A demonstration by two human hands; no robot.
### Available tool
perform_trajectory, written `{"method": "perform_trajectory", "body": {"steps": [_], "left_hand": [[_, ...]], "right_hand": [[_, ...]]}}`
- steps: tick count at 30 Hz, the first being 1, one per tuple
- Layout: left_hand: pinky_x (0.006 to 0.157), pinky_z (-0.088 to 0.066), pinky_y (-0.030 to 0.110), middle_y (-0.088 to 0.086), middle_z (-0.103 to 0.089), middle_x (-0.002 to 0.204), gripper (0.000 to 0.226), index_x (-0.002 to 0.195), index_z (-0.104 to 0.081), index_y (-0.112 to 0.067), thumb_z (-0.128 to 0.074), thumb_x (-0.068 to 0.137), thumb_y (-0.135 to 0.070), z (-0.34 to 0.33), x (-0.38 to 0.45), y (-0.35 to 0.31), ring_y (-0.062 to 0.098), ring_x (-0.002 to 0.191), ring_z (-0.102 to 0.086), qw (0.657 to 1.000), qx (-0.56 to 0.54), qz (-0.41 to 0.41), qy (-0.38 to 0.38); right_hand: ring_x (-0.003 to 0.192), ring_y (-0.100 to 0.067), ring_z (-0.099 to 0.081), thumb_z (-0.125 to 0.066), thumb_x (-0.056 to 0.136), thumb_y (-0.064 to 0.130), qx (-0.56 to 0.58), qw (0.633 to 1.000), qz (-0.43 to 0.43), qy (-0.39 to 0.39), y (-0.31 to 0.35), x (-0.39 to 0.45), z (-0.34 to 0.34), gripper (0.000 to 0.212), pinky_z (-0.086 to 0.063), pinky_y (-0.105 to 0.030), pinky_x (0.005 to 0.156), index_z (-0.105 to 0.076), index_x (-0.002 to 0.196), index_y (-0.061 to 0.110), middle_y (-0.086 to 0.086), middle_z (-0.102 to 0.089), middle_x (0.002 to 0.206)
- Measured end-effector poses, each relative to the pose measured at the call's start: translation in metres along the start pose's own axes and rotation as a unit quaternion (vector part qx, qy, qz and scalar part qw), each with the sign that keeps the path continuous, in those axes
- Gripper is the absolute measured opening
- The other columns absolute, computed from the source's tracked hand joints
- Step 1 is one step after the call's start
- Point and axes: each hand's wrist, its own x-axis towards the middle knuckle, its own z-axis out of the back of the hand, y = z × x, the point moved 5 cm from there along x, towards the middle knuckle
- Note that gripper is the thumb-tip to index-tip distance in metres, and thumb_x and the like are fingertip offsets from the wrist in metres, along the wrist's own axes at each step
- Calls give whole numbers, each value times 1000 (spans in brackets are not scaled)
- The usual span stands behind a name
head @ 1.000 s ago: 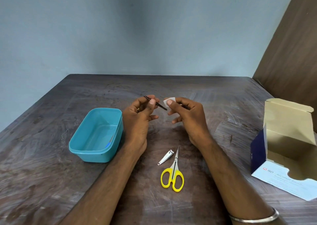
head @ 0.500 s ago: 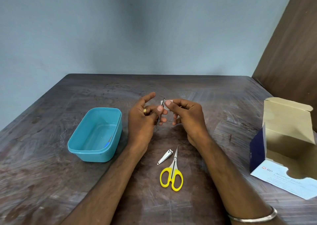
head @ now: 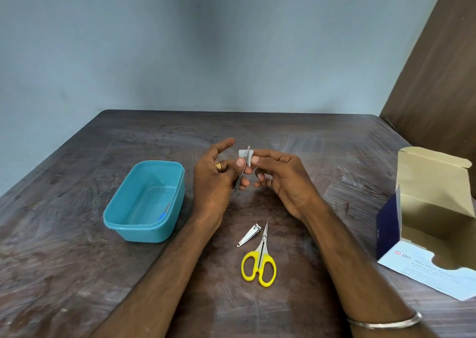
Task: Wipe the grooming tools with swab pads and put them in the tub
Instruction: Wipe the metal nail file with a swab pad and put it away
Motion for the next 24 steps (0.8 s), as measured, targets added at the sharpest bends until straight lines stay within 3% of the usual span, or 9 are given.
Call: {"method": "perform_trajectory", "body": {"steps": [5, 9, 12, 17, 20, 24], "left_hand": [[59, -61, 31, 11, -76, 79, 46, 133, -54, -22, -66, 91, -9, -2, 0, 2, 19, 58, -69, 1000, 12, -2, 15], [54, -57, 30, 11, -75, 77, 37, 128, -58, -19, -66, 92, -12, -5, -1, 4, 19, 55, -66, 999, -17, 14, 27], [55, -58, 31, 12, -74, 76, 34, 120, -61, -16, -72, 88, -14, -9, -3, 5, 19, 56, -67, 999, -5, 14, 31], [58, -59, 27, -2, -73, 71, 20, 94, -68, -20, -81, 79, -18, -11, -8, 5, 8, 57, -70, 984, 171, -54, 19], [66, -62, 35, -5, -75, 81, 14, 99, -75, -19, -75, 86, -23, -9, -11, 1, 4, 66, -71, 965, 240, -110, -2], [64, -60, 42, -2, -74, 77, 13, 102, -74, -16, -66, 93, -20, -13, -14, -3, 11, 65, -70, 951, 268, -153, 20]], "right_hand": [[63, -10, -48, -75, 81, 30, -8, 1000, 16, 4, 3, -2, -3, 23, -45, -29, 65, -80, 98, 15, -4, -67, 76], [65, -17, -48, -72, 89, 24, -36, 998, 43, -27, 8, -4, -3, 10, -44, -30, 63, -79, 84, 19, -6, -67, 74], [63, -15, -49, -71, 91, 21, -26, 995, 48, -81, 9, -3, 1, 9, -45, -30, 62, -77, 86, 15, 0, -70, 72], [54, -12, -44, -76, 87, 20, -4, 990, 41, -136, 4, 1, 7, 7, -43, -33, 61, -77, 86, 13, 6, -59, 59], [54, -11, -43, -77, 86, 20, 4, 991, 35, -130, 2, 2, 6, 8, -42, -31, 60, -77, 85, 13, 7, -57, 58], [54, -10, -45, -77, 86, 21, 11, 993, 32, -117, 2, 2, 5, 10, -44, -31, 61, -78, 89, 11, 4, -59, 62]]}}
